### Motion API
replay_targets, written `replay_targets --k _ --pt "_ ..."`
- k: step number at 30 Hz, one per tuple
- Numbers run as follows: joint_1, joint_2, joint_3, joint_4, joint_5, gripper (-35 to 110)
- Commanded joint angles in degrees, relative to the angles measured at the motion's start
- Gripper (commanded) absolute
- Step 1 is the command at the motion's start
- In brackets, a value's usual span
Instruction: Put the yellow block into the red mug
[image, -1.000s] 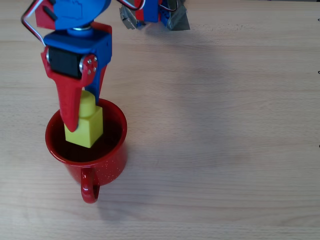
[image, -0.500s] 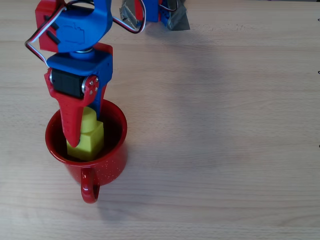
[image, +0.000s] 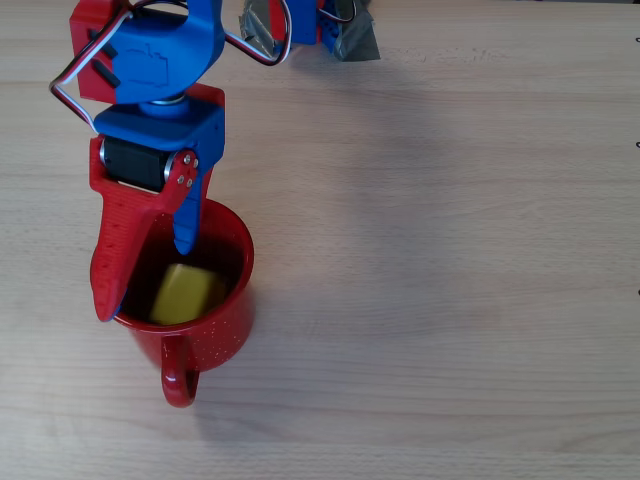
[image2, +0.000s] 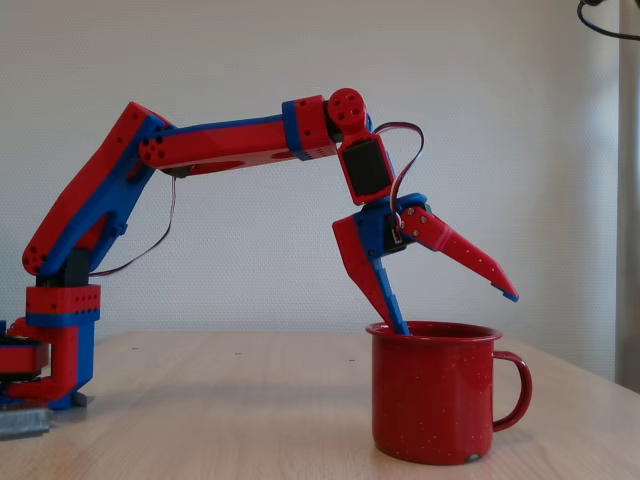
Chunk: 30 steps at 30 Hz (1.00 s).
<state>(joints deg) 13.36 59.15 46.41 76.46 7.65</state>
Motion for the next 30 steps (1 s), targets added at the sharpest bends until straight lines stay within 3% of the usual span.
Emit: replay_targets --k 1,6,9,22,30 --pt "0.79 3.43 -3.16 1.41 0.79 42" --pt "0.70 4.39 -3.16 1.23 0.70 35" --pt "0.70 5.27 -3.16 0.79 1.41 0" --pt "0.88 10.72 -2.90 -1.05 2.72 0" --pt "-0.88 26.54 13.36 -11.60 -1.14 0"
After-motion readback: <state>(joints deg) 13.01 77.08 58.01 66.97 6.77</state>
